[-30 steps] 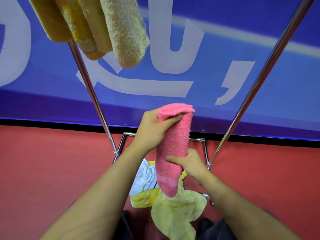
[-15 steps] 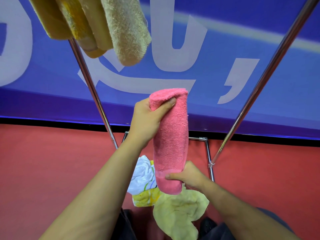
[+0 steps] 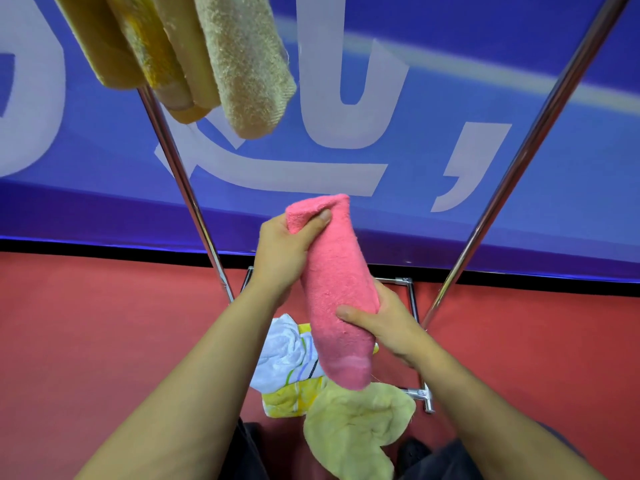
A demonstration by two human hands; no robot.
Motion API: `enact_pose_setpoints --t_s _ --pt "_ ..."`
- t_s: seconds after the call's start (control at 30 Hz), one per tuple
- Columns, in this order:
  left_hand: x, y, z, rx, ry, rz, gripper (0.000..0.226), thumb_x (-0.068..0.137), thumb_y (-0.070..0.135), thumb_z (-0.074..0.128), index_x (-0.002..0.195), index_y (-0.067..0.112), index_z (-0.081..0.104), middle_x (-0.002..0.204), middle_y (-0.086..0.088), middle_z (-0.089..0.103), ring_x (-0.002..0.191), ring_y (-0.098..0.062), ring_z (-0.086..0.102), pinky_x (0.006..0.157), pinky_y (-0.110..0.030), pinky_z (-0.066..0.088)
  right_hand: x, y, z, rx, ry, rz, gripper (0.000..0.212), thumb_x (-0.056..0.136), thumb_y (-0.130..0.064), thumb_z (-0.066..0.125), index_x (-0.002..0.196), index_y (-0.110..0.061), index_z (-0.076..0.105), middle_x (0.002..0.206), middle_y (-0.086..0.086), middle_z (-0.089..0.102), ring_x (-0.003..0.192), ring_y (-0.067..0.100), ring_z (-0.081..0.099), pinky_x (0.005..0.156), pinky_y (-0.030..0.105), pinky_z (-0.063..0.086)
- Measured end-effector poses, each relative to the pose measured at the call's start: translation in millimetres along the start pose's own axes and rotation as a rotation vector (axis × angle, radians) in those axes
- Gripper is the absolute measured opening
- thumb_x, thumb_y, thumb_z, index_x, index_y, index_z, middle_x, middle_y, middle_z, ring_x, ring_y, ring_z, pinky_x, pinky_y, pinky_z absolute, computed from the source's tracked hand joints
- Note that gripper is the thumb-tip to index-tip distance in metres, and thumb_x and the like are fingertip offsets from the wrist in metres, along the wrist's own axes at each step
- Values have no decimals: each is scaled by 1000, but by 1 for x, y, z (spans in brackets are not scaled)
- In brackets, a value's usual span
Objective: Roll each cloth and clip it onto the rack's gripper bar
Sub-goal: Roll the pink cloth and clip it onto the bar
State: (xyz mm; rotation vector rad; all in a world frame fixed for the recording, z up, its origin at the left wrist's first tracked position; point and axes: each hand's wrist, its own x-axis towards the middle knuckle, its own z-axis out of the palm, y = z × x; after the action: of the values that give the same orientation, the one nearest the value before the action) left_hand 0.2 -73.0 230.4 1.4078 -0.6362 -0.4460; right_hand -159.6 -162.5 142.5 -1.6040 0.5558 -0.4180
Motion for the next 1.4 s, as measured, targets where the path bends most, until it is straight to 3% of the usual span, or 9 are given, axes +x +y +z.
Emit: enact_pose_setpoints --t_s 0.13,0.23,0.33,0.47,0.6,0.77,0.9,1.17,1.4 --pt "11 -25 -12 -84 138 -238 2 89 17 77 90 19 77 82 5 77 76 -7 69 72 -28 57 -8 -20 -5 -100 -95 -58 99 78 -25 86 157 -37 26 156 -28 35 142 -7 37 117 27 33" --pt "15 -40 -17 -158 192 -416 7 88 13 78 94 10 76 94 -11 77 87 -23 72 87 -42 59 -14 -36 -6 -93 -172 -80 101 74 -26 87 155 -43 28 152 -32 39 141 -3 41 116 31 36" --pt "15 -49 -19 -135 194 -514 15 88 11 77 99 2 74 92 -15 75 79 -24 71 77 -38 60 -19 -49 -4 -57 -214 -115 95 75 -16 86 153 -38 36 150 -28 45 139 -1 44 114 28 39" --pt "9 -60 -19 18 57 -587 21 88 8 76 103 -6 71 91 -18 72 76 -26 67 68 -33 55 -23 -61 -4 33 -169 -142 80 81 1 79 147 -29 46 136 -30 58 124 -8 54 97 12 44" --pt "1 -45 -14 253 -116 -364 45 90 22 77 131 12 61 126 0 62 117 -19 63 106 -41 49 -21 -65 -8 289 -164 -119 72 81 -2 71 146 -28 51 122 -4 69 105 15 64 92 28 52" --pt "-27 -4 -1 -212 -612 -524 69 97 64 37 134 13 64 130 -13 69 123 -30 65 107 -45 49 -16 -68 -18 558 -132 -58 67 84 -4 65 144 -30 54 115 19 67 101 27 66 94 37 54" --pt "-39 -1 7 -335 -669 -542 87 93 74 33 142 6 55 137 -15 65 127 -28 63 98 -34 55 -13 -70 -25 665 -53 -39 68 81 -8 69 144 -30 54 120 15 69 104 24 68 96 36 54" --pt "-49 -14 16 -59 -564 -272 40 78 34 84 112 18 72 111 -3 78 102 -16 73 92 -33 58 -14 -74 -23 618 43 -35 64 83 -8 69 140 -33 57 125 20 66 110 29 64 100 44 52" --pt "-50 -20 19 -14 -403 -236 24 85 17 82 106 6 76 102 -8 80 99 -26 76 90 -37 60 -10 -73 -22 623 59 -8 61 85 -9 70 141 -26 56 131 19 65 115 30 65 100 43 54"
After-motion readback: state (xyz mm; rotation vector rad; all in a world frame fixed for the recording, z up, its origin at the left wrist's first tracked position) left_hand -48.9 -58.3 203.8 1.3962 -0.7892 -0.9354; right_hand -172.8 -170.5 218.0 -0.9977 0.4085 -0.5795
